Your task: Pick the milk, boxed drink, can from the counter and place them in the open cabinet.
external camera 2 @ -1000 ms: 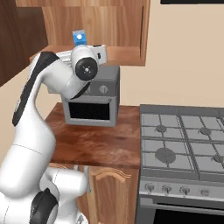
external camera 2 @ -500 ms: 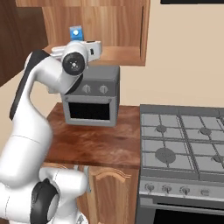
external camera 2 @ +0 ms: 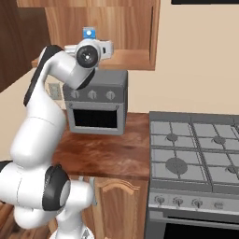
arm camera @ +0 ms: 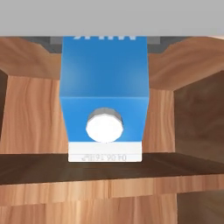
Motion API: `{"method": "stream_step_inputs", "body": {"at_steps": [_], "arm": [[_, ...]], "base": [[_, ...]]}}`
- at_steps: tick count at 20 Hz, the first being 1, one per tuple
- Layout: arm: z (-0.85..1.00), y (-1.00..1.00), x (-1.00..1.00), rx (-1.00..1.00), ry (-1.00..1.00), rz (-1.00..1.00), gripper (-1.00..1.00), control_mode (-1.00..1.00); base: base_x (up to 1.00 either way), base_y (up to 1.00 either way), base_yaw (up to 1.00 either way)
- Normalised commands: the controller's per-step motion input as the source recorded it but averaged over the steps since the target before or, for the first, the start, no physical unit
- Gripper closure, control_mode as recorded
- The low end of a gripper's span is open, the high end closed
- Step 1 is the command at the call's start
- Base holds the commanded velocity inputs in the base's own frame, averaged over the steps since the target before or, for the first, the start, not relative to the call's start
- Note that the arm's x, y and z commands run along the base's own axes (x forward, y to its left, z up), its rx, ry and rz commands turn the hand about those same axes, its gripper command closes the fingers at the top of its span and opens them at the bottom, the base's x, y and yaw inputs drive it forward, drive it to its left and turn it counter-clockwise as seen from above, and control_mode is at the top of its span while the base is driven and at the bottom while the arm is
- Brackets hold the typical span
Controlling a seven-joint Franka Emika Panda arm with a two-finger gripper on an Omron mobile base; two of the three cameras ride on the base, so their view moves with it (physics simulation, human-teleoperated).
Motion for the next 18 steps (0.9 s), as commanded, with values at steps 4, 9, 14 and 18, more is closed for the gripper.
{"method": "stream_step_inputs", "body": {"at_steps": [4, 9, 14, 18], "arm": [[0.0, -0.17, 0.26, 0.06, 0.03, -0.01, 1.0, -1.0], [0.0, -0.02, 0.23, 0.0, 0.0, -0.05, 1.0, -1.0], [0.0, 0.0, 0.47, 0.0, 0.01, -0.02, 1.0, -1.0], [-0.01, 0.0, 0.67, 0.0, 0.02, -0.01, 1.0, -1.0]], "base": [[0.0, 0.0, 0.0], [0.0, 0.0, 0.0], [0.0, 0.0, 0.0], [0.0, 0.0, 0.0]]}}
